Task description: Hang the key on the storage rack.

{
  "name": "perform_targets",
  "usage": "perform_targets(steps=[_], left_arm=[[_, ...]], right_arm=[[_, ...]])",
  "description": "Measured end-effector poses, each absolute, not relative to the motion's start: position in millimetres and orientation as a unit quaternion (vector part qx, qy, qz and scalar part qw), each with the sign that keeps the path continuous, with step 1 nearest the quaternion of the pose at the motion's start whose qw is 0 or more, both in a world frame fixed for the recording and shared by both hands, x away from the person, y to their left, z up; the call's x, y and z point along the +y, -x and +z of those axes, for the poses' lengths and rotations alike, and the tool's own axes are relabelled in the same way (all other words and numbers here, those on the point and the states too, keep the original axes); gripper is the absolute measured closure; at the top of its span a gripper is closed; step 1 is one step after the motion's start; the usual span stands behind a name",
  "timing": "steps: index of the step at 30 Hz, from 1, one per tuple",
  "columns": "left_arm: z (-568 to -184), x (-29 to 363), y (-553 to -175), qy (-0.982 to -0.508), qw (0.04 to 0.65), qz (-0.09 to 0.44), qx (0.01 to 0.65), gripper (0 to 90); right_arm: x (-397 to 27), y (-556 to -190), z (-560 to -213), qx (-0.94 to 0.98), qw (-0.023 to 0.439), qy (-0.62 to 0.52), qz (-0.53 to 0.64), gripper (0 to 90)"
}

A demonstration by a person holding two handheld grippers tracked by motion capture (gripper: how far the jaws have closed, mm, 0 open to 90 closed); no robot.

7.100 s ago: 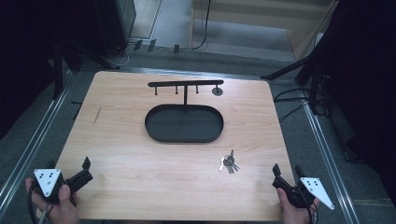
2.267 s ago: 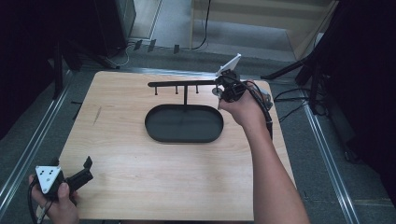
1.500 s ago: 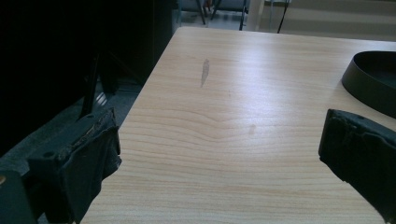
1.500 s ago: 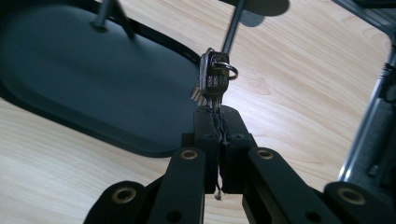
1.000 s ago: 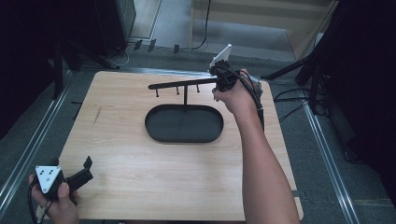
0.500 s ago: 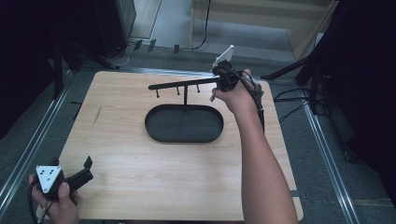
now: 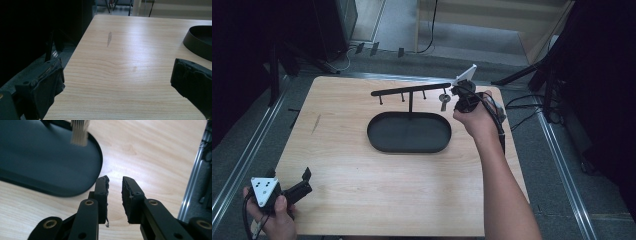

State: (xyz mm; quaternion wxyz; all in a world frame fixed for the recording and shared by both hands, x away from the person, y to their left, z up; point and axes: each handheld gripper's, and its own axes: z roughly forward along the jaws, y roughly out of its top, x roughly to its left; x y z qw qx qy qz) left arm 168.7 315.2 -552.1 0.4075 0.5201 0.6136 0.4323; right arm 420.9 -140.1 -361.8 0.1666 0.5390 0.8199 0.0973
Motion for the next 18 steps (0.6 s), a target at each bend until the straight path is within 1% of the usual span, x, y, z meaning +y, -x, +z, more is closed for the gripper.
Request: perform_targets(steps=[4, 8, 11, 13, 15, 18], left_arm=[[-552.0, 315.0, -168.9, -0.521, 0.408, 0.432, 0.613, 0.0], [-552.0, 315.3, -169.0, -0.521, 0.407, 0.431, 0.614, 0.0], [-552.0, 315.2, -169.4, -0.521, 0.407, 0.431, 0.615, 0.0], [-552.0, 315.1, -169.5, -0.521, 0.407, 0.431, 0.614, 0.0], [-552.0, 315.2, -169.2, -0.521, 0.407, 0.431, 0.614, 0.0], [-552.0, 315.1, -169.1, -0.521, 0.408, 0.431, 0.614, 0.0]], right_arm=[[-154.4, -410.0, -372.1, 0.812, 0.146, -0.554, 0.11, 72.8], [-169.0, -399.2, -381.8, 0.811, 0.136, -0.557, 0.115, 71.8], [-180.7, -388.0, -390.1, 0.797, 0.113, -0.572, 0.156, 71.9], [-186.4, -380.2, -400.7, 0.793, 0.107, -0.575, 0.168, 71.3], [-192.3, -372.3, -410.3, 0.786, 0.107, -0.58, 0.185, 69.2], [-200.0, -359.9, -422.2, 0.777, 0.118, -0.587, 0.195, 61.0]])
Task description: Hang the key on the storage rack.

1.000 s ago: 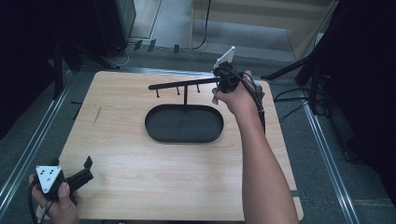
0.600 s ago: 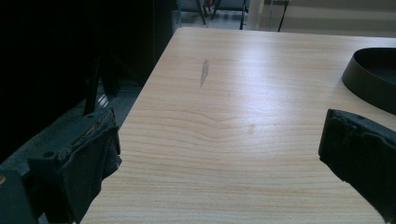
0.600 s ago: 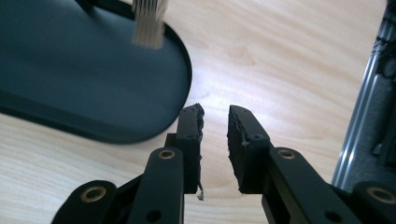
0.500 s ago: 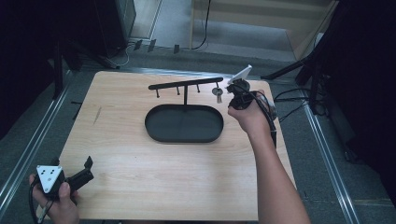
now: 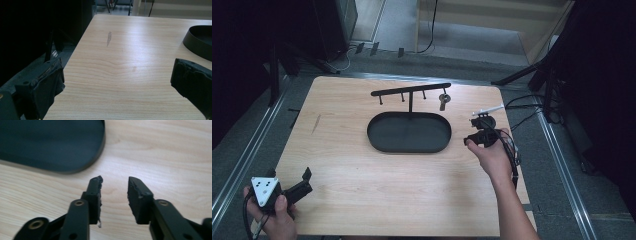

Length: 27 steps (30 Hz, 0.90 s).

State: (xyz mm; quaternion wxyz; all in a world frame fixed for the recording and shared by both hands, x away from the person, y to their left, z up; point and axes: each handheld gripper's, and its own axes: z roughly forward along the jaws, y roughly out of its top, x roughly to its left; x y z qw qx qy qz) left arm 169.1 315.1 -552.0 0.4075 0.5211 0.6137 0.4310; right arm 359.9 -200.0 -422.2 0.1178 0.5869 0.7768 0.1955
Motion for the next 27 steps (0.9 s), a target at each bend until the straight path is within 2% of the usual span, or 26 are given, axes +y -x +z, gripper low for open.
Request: perform_targets(steps=[6, 11, 13, 27], left_arm=[[-551.9, 314.3, -169.3, -0.523, 0.405, 0.432, 0.613, 0.0], [-552.0, 314.1, -169.6, -0.522, 0.404, 0.433, 0.614, 0.0], [-552.0, 314.1, -169.2, -0.522, 0.405, 0.434, 0.612, 0.0], [-552.1, 312.3, -169.2, -0.525, 0.402, 0.439, 0.609, 0.0]], right_arm=[[-213.2, -334.2, -438.8, 0.748, 0.171, -0.597, 0.233, 16.9], [-230.9, -314.4, -451.8, 0.715, 0.184, -0.606, 0.298, 0.0], [-237.0, -305.6, -459.5, 0.711, 0.207, -0.595, 0.313, 0.0], [-288.7, -258.7, -515.5, 0.667, 0.282, -0.592, 0.353, 0.0]])
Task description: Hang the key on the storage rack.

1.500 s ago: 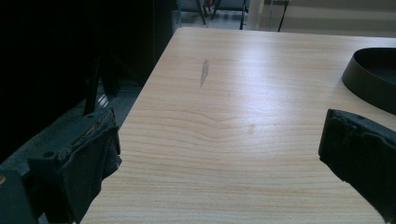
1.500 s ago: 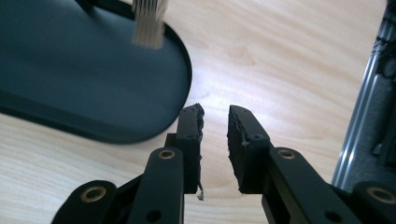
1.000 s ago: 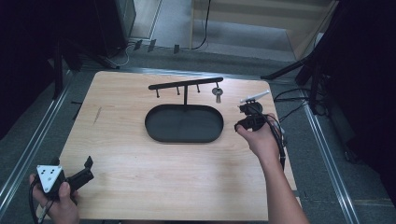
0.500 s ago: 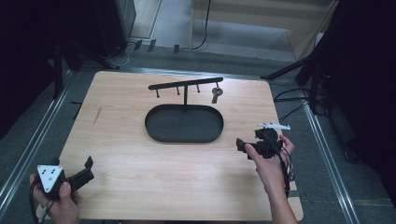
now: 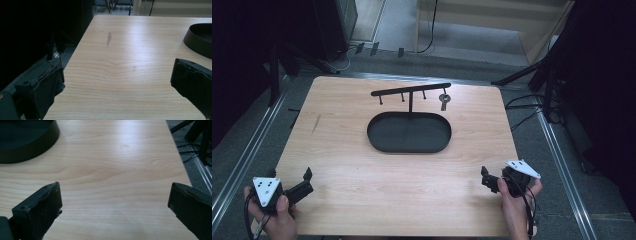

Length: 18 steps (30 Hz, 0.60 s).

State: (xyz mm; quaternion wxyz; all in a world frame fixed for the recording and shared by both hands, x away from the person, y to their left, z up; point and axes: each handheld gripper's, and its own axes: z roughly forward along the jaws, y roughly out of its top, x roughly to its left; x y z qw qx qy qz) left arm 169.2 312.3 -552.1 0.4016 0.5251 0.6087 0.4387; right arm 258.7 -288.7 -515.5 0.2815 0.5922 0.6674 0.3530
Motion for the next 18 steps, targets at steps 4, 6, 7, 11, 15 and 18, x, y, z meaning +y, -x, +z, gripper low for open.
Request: perform_targets(steps=[4, 6, 7, 11, 15, 18], left_arm=[[-552.1, 311.8, -169.4, -0.527, 0.4, 0.44, 0.607, 0.0], [-552.1, 311.7, -169.4, -0.528, 0.4, 0.44, 0.607, 0.0], [-552.0, 311.6, -169.3, -0.528, 0.399, 0.44, 0.607, 0.0], [-552.1, 311.3, -169.5, -0.528, 0.399, 0.441, 0.606, 0.0], [-552.0, 311.0, -169.9, -0.532, 0.395, 0.441, 0.605, 0.0], [-552.1, 311.2, -169.9, -0.531, 0.399, 0.439, 0.605, 0.0]], right_arm=[[-306.2, -248.0, -525.0, 0.658, 0.287, -0.595, 0.361, 0.0], [-313.8, -243.0, -528.3, 0.655, 0.288, -0.597, 0.364, 0.0], [-317.7, -240.9, -529.9, 0.654, 0.292, -0.596, 0.364, 0.0], [-330.9, -233.5, -534.9, 0.643, 0.296, -0.601, 0.371, 0.0], [-338.4, -228.8, -542.9, 0.631, 0.293, -0.608, 0.382, 0.0], [-340.6, -225.1, -541.3, 0.618, 0.294, -0.608, 0.402, 0.0]])
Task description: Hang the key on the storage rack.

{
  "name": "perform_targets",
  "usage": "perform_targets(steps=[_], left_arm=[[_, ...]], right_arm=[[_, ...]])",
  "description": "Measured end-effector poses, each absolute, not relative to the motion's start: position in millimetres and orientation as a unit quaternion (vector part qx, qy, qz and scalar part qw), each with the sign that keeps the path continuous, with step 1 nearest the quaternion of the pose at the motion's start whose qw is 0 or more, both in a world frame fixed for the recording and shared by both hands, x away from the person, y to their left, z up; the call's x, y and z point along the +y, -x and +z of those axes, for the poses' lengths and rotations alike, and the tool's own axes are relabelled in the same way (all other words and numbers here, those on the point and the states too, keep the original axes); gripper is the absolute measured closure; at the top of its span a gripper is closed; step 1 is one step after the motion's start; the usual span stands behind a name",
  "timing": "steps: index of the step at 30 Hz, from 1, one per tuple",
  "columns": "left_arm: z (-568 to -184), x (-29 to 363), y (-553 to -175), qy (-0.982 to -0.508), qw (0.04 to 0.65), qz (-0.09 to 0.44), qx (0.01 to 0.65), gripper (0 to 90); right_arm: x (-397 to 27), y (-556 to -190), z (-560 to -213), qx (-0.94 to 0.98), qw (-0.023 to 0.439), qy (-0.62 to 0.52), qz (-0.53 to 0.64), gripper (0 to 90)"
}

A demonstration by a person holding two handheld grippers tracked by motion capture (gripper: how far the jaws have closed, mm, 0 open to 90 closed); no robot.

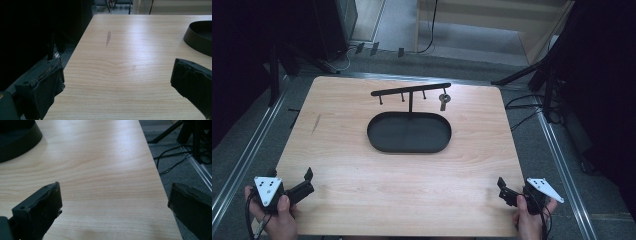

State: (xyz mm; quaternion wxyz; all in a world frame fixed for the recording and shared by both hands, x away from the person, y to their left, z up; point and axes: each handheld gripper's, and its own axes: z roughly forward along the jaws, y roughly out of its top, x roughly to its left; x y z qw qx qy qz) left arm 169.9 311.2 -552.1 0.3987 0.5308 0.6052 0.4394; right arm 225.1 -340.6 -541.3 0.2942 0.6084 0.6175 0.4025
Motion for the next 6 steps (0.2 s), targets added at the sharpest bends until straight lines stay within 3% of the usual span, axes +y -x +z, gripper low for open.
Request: perform_targets(steps=[6], left_arm=[[-552.1, 308.2, -170.3, -0.535, 0.389, 0.447, 0.602, 0.0]], right_arm=[[-344.3, -222.5, -543.3, 0.599, 0.281, -0.624, 0.417, 0.0]])
